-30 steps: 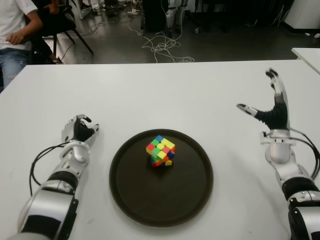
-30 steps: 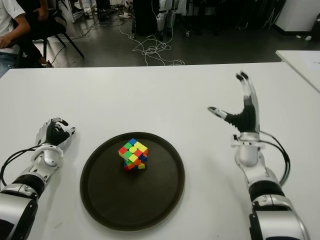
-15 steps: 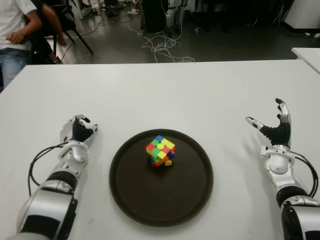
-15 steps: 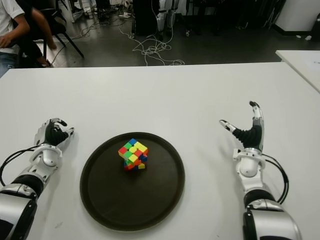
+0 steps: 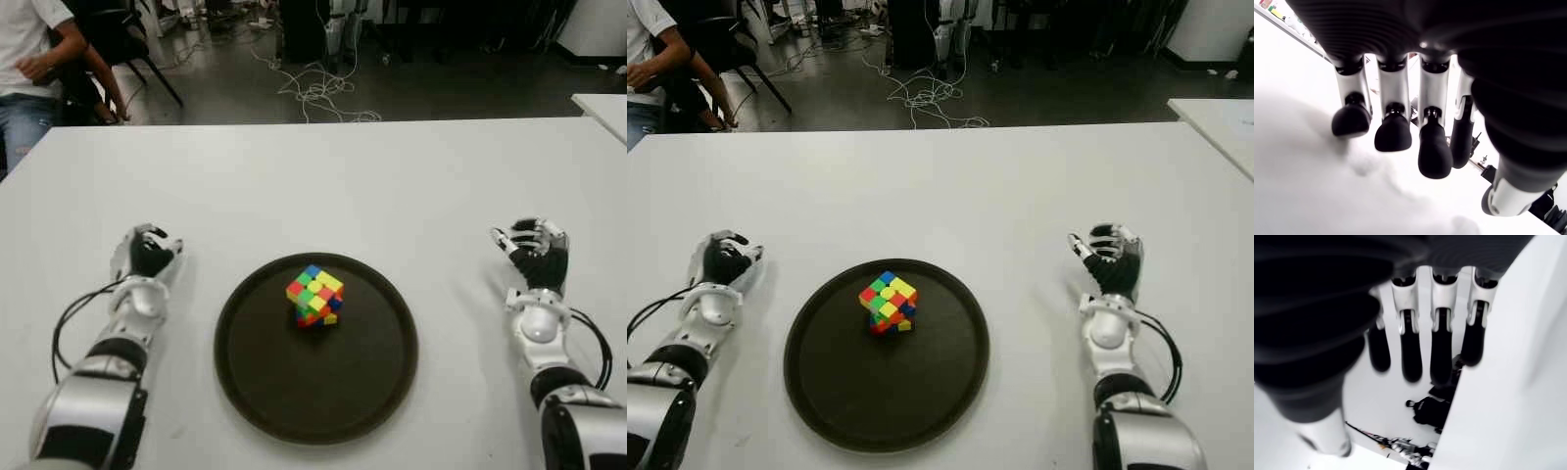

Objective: Pick up the Rubik's Cube and put it in the plate

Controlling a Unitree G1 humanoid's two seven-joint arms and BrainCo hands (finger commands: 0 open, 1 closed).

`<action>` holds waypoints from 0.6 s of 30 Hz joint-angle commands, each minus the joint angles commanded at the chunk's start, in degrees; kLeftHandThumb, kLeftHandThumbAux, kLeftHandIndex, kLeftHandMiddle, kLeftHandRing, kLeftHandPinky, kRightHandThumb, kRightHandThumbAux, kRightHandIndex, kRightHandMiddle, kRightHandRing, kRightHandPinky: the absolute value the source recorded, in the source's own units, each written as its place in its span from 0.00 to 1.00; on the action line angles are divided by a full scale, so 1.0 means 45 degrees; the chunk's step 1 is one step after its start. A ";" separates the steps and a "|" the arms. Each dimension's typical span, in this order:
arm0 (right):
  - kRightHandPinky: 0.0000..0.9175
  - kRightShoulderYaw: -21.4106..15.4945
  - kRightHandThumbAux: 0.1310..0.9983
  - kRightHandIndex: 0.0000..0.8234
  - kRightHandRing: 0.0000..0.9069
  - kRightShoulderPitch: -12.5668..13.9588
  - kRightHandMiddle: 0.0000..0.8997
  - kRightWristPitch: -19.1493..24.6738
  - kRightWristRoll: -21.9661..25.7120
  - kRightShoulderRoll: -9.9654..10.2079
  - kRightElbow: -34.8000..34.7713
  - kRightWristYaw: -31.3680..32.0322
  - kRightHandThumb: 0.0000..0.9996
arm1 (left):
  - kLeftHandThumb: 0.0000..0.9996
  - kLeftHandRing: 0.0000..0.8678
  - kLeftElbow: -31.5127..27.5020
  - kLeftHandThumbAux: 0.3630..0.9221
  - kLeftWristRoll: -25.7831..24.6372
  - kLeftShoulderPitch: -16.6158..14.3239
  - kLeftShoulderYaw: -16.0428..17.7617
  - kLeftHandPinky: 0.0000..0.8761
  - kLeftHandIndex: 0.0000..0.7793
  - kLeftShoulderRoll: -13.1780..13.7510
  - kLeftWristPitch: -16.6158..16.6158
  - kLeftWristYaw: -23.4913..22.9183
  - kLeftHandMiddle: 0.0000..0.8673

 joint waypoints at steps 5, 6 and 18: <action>0.71 0.0106 0.77 0.66 0.72 0.0340 0.70 -0.0030 -0.0001 0.0137 -0.0217 0.0190 0.26 | 0.69 0.76 -0.0208 0.62 -0.0980 0.0846 0.0814 0.75 0.55 -0.0312 -0.1409 -0.0460 0.71; 0.72 0.0095 0.77 0.67 0.73 0.0378 0.71 -0.0014 0.0027 0.0137 -0.0210 0.0244 0.26 | 0.69 0.75 -0.0241 0.62 -0.1078 0.0983 0.0894 0.74 0.55 -0.0382 -0.1607 -0.0491 0.71; 0.75 -0.0244 0.69 0.52 0.77 0.2035 0.75 -0.0548 0.0699 0.0911 -0.1143 0.0655 0.68 | 0.69 0.77 -0.1111 0.61 -0.2065 0.2514 0.1717 0.80 0.56 -0.1291 -0.4346 -0.0732 0.73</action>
